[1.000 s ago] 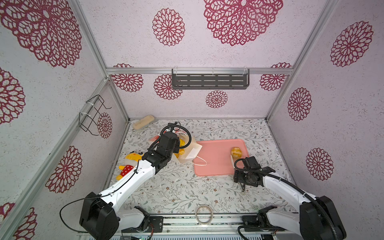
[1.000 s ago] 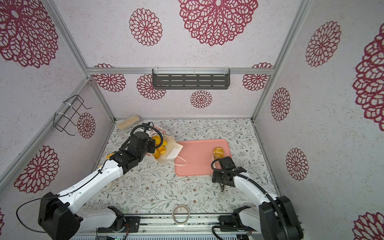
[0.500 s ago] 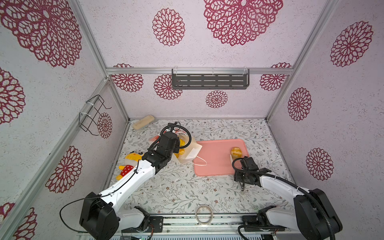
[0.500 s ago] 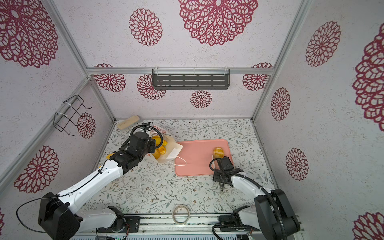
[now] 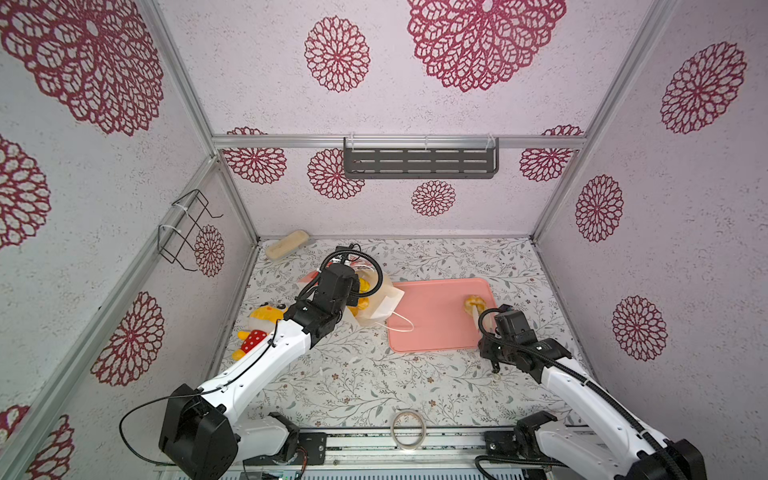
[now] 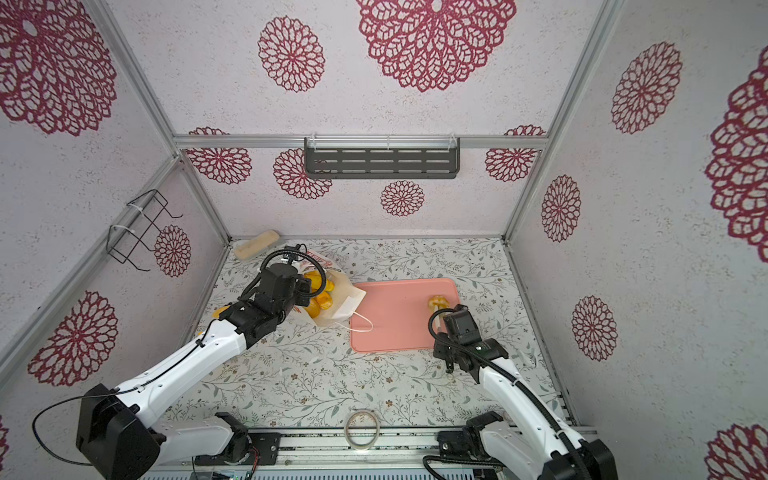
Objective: Take the fake bread out of the paper bag
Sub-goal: 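Open the tongs with the right gripper to drop the roll onto the tray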
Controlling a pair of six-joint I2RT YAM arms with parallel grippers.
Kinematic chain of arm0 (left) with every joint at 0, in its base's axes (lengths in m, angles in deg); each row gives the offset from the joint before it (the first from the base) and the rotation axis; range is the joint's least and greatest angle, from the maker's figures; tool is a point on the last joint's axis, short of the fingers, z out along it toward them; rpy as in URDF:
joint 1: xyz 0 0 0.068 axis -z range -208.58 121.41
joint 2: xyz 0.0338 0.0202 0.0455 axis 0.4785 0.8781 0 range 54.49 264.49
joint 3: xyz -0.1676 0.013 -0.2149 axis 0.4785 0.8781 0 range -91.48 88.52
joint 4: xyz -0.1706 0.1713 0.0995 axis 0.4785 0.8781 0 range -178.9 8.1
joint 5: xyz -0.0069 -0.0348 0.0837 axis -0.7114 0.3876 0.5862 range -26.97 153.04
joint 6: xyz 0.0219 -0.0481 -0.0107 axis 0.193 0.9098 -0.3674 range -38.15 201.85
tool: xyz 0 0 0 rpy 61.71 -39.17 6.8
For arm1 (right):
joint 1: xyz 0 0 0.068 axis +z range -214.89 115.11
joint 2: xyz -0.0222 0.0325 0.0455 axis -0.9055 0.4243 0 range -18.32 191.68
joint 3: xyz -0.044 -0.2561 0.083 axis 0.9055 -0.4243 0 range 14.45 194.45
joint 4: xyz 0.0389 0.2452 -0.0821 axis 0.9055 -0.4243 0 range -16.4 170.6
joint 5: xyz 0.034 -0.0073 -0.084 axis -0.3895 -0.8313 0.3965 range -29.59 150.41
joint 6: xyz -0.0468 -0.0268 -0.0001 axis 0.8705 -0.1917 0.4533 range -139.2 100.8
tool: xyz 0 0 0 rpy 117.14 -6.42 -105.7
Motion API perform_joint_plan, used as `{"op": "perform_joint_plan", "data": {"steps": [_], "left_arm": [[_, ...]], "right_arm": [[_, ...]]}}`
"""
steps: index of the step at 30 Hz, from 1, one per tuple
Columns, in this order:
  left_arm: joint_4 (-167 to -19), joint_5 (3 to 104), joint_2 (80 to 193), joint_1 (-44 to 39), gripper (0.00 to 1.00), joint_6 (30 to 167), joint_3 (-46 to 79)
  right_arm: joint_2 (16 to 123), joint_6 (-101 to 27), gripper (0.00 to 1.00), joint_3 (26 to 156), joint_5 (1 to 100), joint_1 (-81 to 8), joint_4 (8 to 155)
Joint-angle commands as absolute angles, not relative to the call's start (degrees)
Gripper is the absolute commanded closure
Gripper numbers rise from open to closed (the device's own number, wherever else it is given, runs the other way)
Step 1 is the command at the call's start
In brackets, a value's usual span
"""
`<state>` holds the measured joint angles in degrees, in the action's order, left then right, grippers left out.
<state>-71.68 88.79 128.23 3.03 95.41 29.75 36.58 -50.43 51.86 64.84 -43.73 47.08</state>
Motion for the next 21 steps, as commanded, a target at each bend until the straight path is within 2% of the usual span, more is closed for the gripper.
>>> {"op": "perform_joint_plan", "data": {"steps": [1, 15, 21], "left_arm": [[-71.86, 87.82, 127.88, 3.32, 1.0, 96.17, 29.39], [-72.39, 87.82, 126.65, 3.32, 1.0, 96.06, 30.24], [-72.92, 87.56, 126.8, 3.39, 1.0, 96.0, 30.25]], "right_arm": [[36.31, -51.55, 0.58, 56.3, 64.77, -43.78, 39.82], [37.83, -51.03, 0.52, 70.37, 63.37, -43.77, 27.75], [39.6, -50.17, 0.46, 74.28, 57.42, -43.8, 27.18]]}}
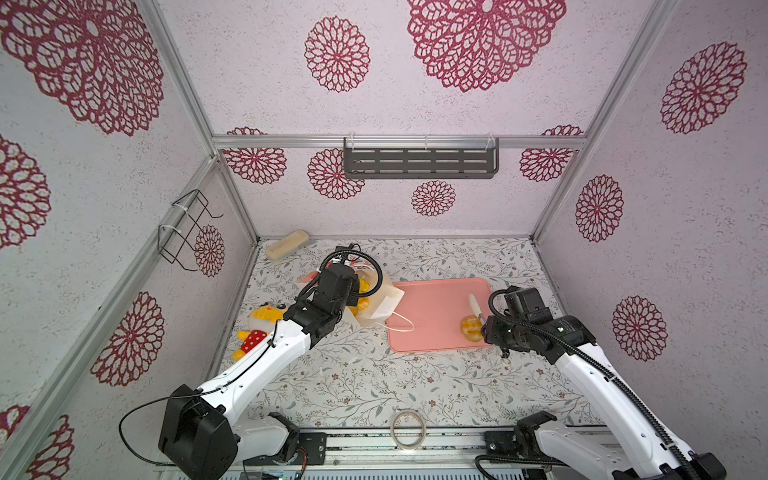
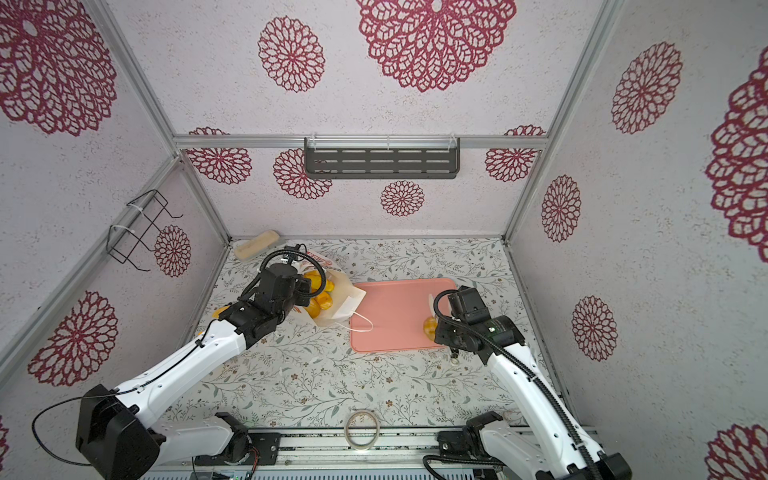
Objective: Take the fake bread out of the paper bag
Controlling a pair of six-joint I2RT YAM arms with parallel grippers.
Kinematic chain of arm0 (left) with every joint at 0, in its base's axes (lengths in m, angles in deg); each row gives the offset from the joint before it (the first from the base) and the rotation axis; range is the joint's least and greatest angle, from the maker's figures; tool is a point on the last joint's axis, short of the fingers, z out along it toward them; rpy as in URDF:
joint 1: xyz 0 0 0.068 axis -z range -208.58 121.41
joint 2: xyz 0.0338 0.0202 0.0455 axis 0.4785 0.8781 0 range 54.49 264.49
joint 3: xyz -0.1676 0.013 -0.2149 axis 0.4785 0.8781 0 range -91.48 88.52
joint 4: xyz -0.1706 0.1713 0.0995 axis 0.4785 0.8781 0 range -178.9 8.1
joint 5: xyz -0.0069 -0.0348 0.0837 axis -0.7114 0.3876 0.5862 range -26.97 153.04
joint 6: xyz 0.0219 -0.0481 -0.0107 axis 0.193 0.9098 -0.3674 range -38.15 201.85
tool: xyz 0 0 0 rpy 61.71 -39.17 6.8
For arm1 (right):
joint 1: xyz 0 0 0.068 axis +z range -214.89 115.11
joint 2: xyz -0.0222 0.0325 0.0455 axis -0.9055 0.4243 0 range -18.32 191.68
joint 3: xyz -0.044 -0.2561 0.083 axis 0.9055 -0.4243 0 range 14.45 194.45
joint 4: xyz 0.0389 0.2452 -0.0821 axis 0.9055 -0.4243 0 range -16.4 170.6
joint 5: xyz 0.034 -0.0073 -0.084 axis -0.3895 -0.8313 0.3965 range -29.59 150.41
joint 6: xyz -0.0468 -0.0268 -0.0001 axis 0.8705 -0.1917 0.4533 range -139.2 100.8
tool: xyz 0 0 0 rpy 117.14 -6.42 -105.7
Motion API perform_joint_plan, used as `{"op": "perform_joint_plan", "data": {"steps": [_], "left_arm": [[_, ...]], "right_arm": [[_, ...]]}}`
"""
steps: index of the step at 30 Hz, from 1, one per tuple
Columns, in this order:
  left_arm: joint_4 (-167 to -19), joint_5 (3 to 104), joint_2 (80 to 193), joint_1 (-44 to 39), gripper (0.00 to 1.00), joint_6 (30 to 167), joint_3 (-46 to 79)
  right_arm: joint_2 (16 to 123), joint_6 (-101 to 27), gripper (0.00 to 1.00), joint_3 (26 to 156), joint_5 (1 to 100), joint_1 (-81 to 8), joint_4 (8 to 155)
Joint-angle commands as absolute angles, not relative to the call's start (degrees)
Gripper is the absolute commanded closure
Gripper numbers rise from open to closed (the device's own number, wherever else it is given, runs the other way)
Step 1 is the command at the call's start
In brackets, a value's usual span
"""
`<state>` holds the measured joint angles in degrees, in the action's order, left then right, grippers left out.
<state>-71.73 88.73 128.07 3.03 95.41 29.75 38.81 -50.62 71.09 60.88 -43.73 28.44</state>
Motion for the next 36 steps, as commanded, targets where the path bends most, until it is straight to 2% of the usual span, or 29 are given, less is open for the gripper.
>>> {"op": "perform_joint_plan", "data": {"steps": [1, 6, 14, 19, 22, 27, 30, 32, 36], "left_arm": [[-73.07, 87.47, 126.87, 3.32, 1.0, 96.05, 30.25], [-73.41, 87.38, 127.0, 3.35, 1.0, 96.09, 30.42], [-73.54, 87.56, 126.58, 3.36, 1.0, 95.75, 30.51], [-73.73, 87.18, 126.17, 3.36, 1.0, 95.06, 30.81], [-74.62, 85.49, 125.4, 3.45, 1.0, 94.77, 31.7], [-76.7, 84.3, 123.95, 3.42, 1.0, 94.86, 33.67], [-76.91, 83.96, 124.33, 3.49, 1.0, 94.94, 33.61], [-76.6, 83.69, 124.95, 3.44, 1.0, 95.16, 33.28], [-75.84, 83.39, 125.59, 3.46, 1.0, 95.99, 32.82]], "right_arm": [[40.3, -50.0, 0.45, 75.08, 56.45, -43.8, 27.0], [42.01, -49.28, 0.41, 77.59, 53.53, -43.79, 27.47], [43.47, -48.62, 0.38, 79.66, 50.65, -43.78, 27.36], [44.0, -48.16, 0.37, 83.75, 45.56, -42.75, 26.21], [44.41, -48.45, 0.38, 87.02, 43.76, -39.29, 25.05], [45.47, -51.6, 0.39, 90.48, 43.03, -28.64, 25.77], [44.3, -54.03, 0.44, 87.19, 42.87, -26.32, 31.08], [43.69, -54.06, 0.45, 84.12, 46.45, -26.31, 32.35], [41.72, -57.77, 0.43, 74.02, 51.21, -26.18, 37.25]]}}
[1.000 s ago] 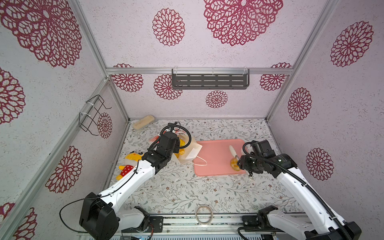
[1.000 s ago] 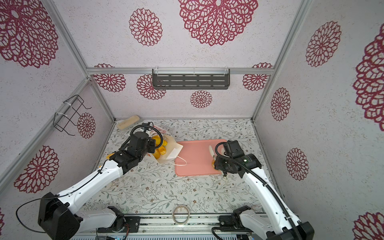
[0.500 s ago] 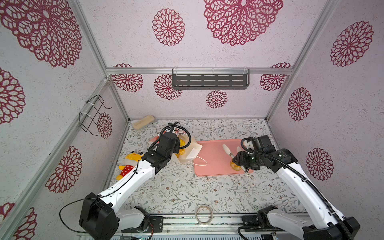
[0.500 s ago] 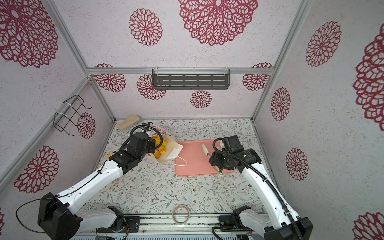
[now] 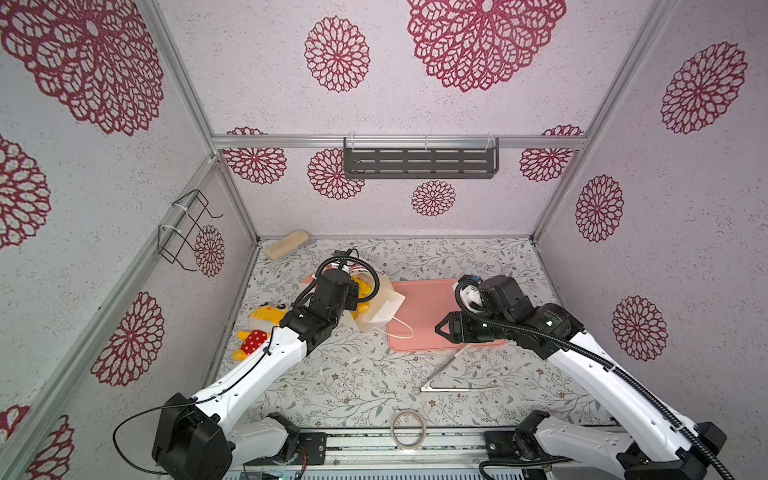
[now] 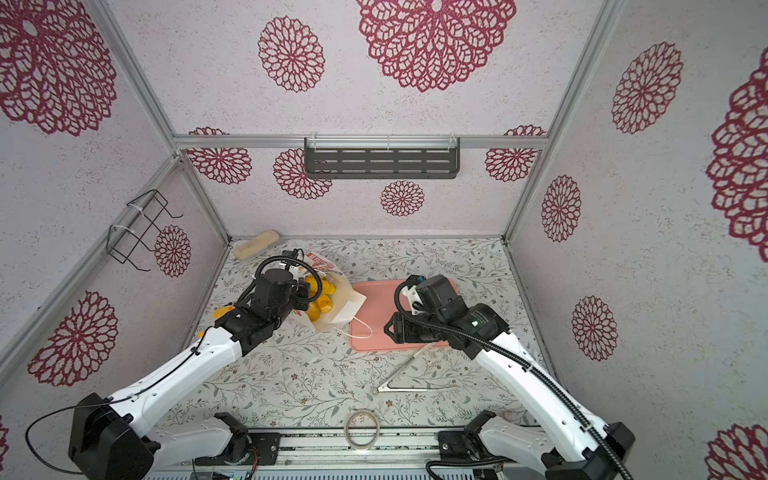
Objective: Take the fake bread out of the paper bag
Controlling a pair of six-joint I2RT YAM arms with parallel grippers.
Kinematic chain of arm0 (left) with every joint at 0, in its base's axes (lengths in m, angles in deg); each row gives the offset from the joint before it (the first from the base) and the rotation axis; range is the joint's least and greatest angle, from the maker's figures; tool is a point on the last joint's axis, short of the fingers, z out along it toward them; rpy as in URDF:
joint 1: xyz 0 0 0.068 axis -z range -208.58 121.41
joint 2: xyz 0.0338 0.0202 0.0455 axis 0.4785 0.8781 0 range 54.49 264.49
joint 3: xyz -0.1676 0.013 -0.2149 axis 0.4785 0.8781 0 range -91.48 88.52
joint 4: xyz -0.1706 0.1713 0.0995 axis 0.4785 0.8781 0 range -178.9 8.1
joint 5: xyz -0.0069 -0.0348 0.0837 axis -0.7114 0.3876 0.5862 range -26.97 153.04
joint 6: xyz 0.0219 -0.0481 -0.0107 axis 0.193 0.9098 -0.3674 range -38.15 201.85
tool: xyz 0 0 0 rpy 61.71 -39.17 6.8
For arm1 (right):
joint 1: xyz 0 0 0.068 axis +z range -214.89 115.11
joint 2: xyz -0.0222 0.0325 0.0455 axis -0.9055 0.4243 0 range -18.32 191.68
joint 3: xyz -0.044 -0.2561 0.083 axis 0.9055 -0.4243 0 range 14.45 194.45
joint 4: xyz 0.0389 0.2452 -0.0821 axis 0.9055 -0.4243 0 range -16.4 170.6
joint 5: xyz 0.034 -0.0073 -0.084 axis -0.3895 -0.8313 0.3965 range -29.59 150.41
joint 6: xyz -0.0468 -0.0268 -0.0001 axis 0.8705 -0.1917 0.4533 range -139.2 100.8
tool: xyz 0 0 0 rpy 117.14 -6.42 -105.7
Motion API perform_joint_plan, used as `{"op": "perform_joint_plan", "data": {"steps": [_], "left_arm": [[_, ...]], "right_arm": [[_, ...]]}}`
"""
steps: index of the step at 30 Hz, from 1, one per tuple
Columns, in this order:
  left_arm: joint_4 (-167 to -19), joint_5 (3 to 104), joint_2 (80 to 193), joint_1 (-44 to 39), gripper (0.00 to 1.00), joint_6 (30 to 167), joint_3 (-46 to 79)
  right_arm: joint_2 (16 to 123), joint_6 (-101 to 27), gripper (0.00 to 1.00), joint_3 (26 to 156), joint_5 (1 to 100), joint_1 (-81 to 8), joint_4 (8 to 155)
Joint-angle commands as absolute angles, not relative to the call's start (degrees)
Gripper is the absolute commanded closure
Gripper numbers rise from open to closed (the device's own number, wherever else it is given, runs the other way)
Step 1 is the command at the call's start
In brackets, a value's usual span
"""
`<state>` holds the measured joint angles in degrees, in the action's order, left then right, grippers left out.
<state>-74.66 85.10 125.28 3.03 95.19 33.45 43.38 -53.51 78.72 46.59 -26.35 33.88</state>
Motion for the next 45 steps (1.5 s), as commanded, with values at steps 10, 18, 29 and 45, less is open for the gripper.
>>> {"op": "perform_joint_plan", "data": {"steps": [10, 18, 29, 45], "left_arm": [[-75.58, 84.22, 125.55, 3.48, 1.0, 95.6, 32.68], [-75.71, 83.69, 125.29, 3.49, 1.0, 96.61, 32.97], [-75.95, 83.69, 125.6, 3.49, 1.0, 95.33, 32.88], [-75.92, 83.6, 125.88, 3.49, 1.0, 95.3, 33.24]], "right_arm": [[30.79, -89.61, 0.32, 53.09, 68.75, -14.29, 44.09], [44.02, -97.8, 0.42, 51.54, 73.64, -13.24, 53.57], [54.39, -108.02, 0.44, 54.11, 76.8, -11.51, 51.24], [57.38, -107.97, 0.81, 48.3, 78.75, -11.37, 56.63]]}}
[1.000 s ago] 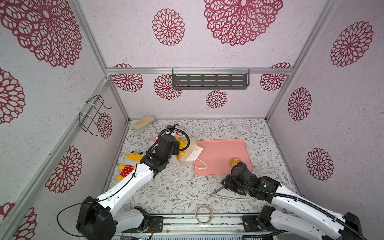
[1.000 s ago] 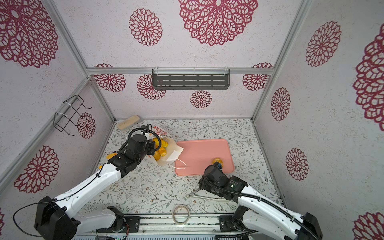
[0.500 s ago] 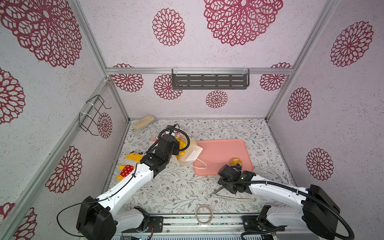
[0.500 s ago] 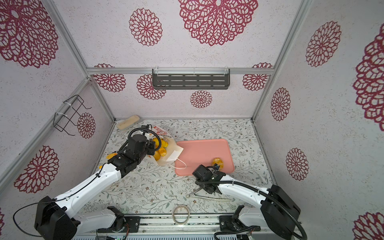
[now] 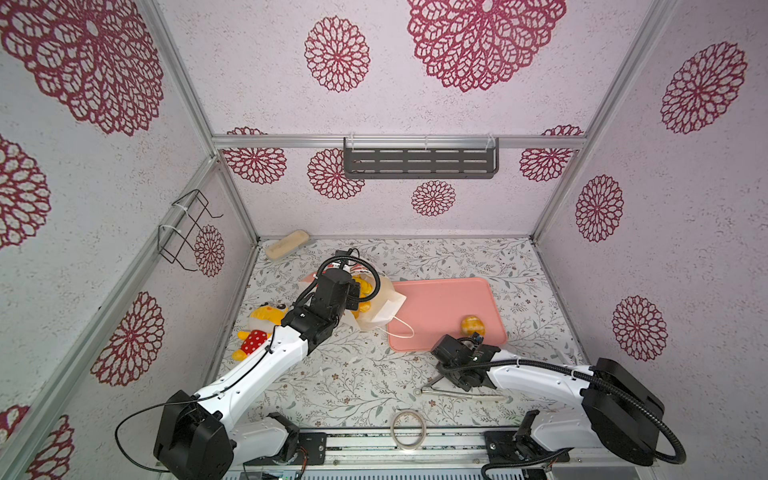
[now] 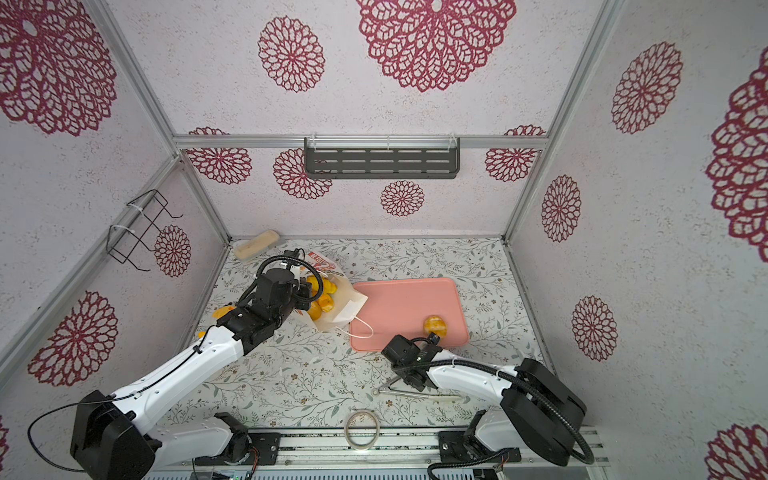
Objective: Take the fake bread out of the paper bag
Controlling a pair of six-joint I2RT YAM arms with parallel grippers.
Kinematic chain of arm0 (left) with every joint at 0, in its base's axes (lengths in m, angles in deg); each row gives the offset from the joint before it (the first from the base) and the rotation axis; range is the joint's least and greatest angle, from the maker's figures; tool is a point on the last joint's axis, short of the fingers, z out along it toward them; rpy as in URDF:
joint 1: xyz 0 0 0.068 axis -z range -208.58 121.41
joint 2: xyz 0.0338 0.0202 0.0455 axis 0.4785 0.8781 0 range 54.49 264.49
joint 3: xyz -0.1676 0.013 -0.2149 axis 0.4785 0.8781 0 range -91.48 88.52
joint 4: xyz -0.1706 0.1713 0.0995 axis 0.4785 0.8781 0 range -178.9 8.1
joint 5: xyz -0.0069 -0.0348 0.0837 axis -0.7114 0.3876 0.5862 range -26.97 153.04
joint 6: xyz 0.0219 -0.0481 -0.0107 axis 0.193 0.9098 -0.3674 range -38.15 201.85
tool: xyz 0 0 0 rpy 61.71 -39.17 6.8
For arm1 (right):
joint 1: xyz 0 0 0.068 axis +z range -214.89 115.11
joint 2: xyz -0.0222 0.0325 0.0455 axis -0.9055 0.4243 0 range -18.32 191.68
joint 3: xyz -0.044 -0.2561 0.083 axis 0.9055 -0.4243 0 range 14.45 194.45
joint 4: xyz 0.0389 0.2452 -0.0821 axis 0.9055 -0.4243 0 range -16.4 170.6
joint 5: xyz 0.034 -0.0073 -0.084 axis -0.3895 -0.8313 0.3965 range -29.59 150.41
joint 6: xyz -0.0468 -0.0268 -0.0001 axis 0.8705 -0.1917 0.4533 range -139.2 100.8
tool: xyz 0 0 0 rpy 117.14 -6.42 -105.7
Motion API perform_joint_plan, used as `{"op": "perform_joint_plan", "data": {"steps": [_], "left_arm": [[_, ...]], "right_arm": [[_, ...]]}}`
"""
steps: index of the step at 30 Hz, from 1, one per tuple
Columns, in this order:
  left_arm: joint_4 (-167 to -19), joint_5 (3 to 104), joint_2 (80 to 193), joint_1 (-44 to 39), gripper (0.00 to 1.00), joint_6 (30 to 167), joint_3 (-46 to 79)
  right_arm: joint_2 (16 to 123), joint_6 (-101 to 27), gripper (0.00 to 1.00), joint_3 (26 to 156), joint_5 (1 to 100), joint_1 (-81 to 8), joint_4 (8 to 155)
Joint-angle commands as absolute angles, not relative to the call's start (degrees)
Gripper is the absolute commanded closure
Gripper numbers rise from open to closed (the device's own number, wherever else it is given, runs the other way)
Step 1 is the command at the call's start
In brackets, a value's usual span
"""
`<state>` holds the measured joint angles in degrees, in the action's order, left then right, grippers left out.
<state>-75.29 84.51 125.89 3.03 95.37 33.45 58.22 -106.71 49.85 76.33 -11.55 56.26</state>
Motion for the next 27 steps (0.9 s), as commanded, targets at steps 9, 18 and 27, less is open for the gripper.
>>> {"op": "perform_joint_plan", "data": {"steps": [9, 18, 27], "left_arm": [[-75.99, 83.78, 125.51, 3.46, 1.0, 94.94, 33.23], [-76.63, 83.47, 125.68, 3.49, 1.0, 95.32, 33.67], [-76.44, 83.74, 125.4, 3.49, 1.0, 94.94, 33.35]], "right_arm": [[40.0, -104.64, 1.0, 51.22, 86.88, -11.32, 39.87], [23.82, -99.5, 1.0, 60.12, 94.27, -13.72, 19.44], [28.57, -46.76, 1.0, 70.32, 85.31, -44.36, 33.75]]}}
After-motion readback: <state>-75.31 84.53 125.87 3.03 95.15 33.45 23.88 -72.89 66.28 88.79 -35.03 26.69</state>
